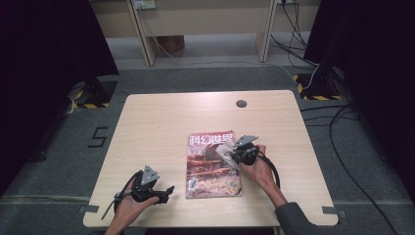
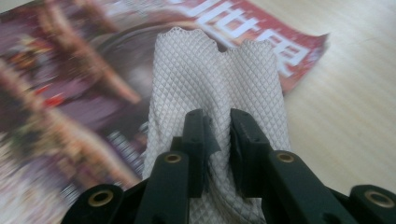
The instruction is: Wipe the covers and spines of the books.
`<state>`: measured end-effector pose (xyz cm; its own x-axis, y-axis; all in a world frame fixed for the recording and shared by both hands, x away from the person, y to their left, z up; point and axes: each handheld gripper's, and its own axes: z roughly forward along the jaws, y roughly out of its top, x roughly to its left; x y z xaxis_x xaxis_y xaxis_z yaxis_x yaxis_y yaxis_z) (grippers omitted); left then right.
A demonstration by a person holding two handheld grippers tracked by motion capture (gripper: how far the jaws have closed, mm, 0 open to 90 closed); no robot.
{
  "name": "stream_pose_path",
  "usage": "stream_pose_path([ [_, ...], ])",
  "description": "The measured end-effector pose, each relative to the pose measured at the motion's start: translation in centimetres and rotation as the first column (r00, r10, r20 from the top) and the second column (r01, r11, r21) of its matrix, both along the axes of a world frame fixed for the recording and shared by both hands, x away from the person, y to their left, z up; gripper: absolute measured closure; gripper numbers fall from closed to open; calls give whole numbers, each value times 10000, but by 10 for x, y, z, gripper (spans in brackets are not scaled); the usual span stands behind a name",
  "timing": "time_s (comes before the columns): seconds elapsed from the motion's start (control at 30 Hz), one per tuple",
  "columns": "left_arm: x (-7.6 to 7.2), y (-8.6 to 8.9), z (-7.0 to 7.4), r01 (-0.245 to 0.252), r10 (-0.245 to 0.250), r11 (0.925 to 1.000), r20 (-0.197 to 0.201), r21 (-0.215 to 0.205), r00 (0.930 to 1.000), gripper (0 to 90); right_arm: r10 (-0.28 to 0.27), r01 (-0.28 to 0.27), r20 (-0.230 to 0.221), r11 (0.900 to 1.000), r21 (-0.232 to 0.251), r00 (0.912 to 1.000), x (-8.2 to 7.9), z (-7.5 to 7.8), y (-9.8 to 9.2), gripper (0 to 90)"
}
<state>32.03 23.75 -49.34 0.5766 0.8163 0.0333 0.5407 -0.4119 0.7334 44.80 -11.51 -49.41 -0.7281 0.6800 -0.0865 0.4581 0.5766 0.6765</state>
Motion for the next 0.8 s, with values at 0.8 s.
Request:
stream_pose_path([
  [0.8, 0, 0, 0, 47, -47, 10000, 15, 20, 10000, 149, -18, 18, -141, 10000, 0, 9999, 34, 2, 22, 770],
])
